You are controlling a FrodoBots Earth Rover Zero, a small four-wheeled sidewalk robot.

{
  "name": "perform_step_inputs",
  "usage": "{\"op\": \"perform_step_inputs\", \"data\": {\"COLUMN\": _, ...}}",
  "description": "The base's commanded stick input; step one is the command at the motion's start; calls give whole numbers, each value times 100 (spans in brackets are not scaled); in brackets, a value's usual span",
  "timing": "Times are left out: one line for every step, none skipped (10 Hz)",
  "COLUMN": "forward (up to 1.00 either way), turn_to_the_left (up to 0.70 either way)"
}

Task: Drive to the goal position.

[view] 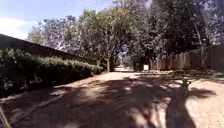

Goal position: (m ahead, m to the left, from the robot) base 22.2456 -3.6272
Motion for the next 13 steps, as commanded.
{"op": "perform_step_inputs", "data": {"forward": 70, "turn_to_the_left": 0}}
{"op": "perform_step_inputs", "data": {"forward": 70, "turn_to_the_left": 0}}
{"op": "perform_step_inputs", "data": {"forward": 70, "turn_to_the_left": 0}}
{"op": "perform_step_inputs", "data": {"forward": 70, "turn_to_the_left": 0}}
{"op": "perform_step_inputs", "data": {"forward": 70, "turn_to_the_left": 0}}
{"op": "perform_step_inputs", "data": {"forward": 70, "turn_to_the_left": 0}}
{"op": "perform_step_inputs", "data": {"forward": 70, "turn_to_the_left": 0}}
{"op": "perform_step_inputs", "data": {"forward": 70, "turn_to_the_left": 0}}
{"op": "perform_step_inputs", "data": {"forward": 70, "turn_to_the_left": 0}}
{"op": "perform_step_inputs", "data": {"forward": 70, "turn_to_the_left": -2}}
{"op": "perform_step_inputs", "data": {"forward": 70, "turn_to_the_left": -18}}
{"op": "perform_step_inputs", "data": {"forward": 70, "turn_to_the_left": -35}}
{"op": "perform_step_inputs", "data": {"forward": 70, "turn_to_the_left": -35}}
